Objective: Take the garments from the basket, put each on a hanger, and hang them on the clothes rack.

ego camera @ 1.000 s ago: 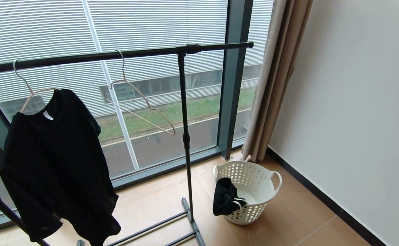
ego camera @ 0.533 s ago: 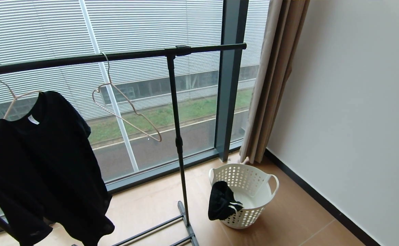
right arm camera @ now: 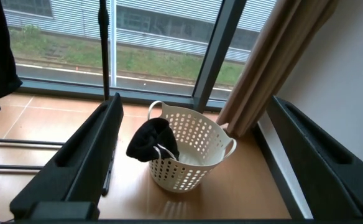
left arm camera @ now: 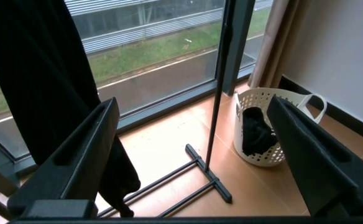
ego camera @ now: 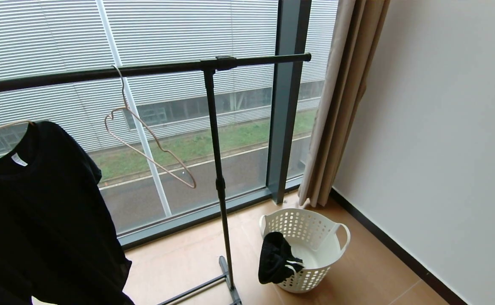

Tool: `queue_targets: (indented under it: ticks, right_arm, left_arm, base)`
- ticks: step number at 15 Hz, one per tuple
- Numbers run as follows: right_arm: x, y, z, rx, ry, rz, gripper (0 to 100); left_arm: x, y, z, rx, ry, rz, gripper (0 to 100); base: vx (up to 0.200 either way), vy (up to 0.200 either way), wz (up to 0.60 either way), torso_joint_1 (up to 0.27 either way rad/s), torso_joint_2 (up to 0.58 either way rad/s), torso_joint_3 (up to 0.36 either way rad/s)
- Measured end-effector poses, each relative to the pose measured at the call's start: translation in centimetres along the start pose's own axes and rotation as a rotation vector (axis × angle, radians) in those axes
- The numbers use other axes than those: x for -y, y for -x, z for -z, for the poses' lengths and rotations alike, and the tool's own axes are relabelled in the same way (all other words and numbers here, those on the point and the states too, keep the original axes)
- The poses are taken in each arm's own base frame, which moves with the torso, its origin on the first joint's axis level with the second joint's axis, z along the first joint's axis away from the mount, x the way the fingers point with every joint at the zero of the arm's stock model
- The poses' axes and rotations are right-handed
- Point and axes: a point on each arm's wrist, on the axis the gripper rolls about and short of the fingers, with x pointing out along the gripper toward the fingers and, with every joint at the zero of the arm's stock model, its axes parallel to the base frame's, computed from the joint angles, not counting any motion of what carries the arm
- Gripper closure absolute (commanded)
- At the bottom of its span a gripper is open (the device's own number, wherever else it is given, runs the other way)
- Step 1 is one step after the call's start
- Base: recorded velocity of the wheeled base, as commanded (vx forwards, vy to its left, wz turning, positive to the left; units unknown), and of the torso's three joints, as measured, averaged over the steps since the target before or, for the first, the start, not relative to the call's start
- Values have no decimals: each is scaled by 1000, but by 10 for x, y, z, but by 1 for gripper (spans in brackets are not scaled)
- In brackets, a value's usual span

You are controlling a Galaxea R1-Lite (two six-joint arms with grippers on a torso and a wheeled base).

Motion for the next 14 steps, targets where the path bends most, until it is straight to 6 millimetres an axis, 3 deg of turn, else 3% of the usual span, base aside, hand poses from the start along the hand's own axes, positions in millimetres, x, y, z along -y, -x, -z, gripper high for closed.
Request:
queue_targets:
  ticks: [14]
  right_arm:
    - [0,0,0,1,0,1,0]
  left_arm:
    - [0,0,0,-1,0,0,0]
  base:
    - [0,0,0,-175,500,318]
